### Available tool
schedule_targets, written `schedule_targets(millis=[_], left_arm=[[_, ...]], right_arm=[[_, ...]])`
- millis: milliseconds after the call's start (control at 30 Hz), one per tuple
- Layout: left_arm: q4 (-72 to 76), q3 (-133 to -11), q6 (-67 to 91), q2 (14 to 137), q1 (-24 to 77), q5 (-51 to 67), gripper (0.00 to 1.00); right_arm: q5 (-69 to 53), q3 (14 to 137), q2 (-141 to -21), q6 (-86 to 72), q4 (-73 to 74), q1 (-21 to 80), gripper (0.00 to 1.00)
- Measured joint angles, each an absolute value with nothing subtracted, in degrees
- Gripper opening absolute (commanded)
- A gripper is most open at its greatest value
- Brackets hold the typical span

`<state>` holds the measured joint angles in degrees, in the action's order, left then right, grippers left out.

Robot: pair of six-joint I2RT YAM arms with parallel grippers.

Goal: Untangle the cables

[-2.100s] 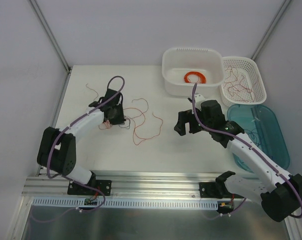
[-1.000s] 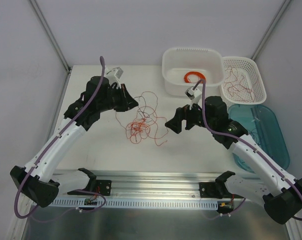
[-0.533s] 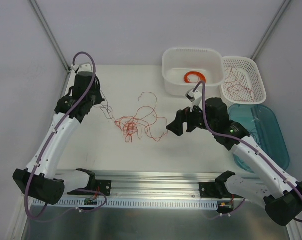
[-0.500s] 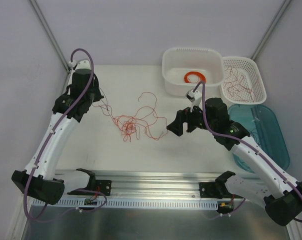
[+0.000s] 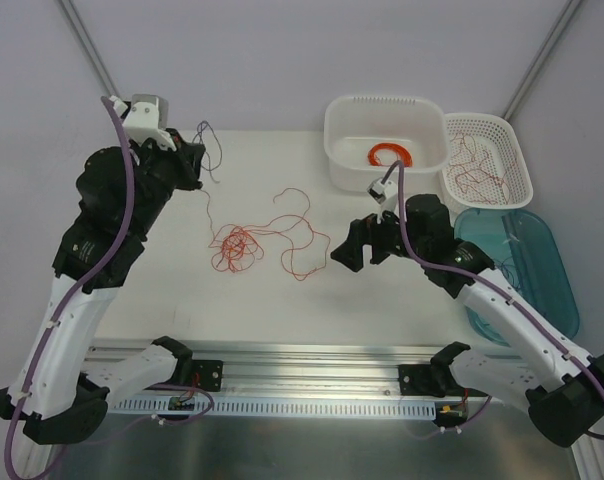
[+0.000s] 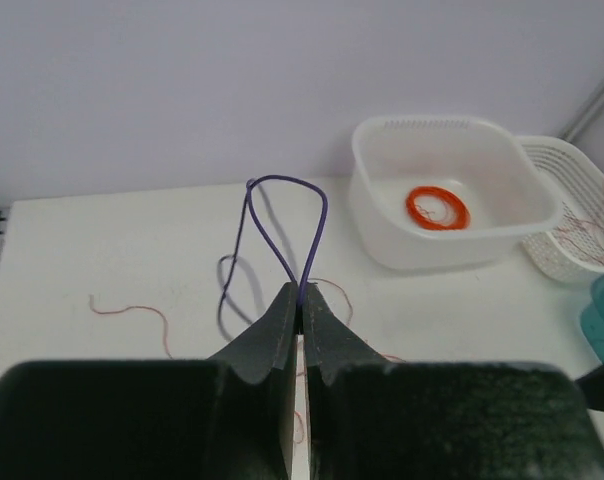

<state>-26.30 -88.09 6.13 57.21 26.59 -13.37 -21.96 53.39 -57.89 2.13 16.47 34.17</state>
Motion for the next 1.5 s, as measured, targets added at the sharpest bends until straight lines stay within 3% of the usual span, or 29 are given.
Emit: schedule_targets(millis=[667,1200,1267,1367,1400,1467,1500], left_arm=[[-26.4,-74.7,13.8,65.1,28.2,23.6,0.00],[-26.0,-74.5,13.8,66.7,31.1,32.1,0.00],[-26.0,-74.7,13.8,67.6,31.6,32.5,0.00],[-26.0,-74.8,13.9,68.5,31.9,32.6,0.00],[-26.0,-74.8,13.9,68.7,31.9,32.6,0.00],[-26.0,-74.8,14.0,68.8,31.9,32.5,0.00],[-26.0,-74.8,14.0,68.9,31.9,32.5,0.00]], right_arm=[[-27.5,68.9,-67.5,7.2,13.5,35.5,0.97],[-35.7,72.3,-81.3,8.7,7.7,35.5,0.99],[-36.4,72.3,-82.5,8.2,6.0,35.5,0.93],[-37.0,72.3,-83.8,7.4,3.6,35.5,0.77],[-37.1,72.3,-84.0,7.1,2.8,35.5,0.62],[-37.7,72.3,-84.4,6.9,1.5,35.5,0.43],[-37.9,72.3,-84.4,6.7,1.1,35.5,0.26]])
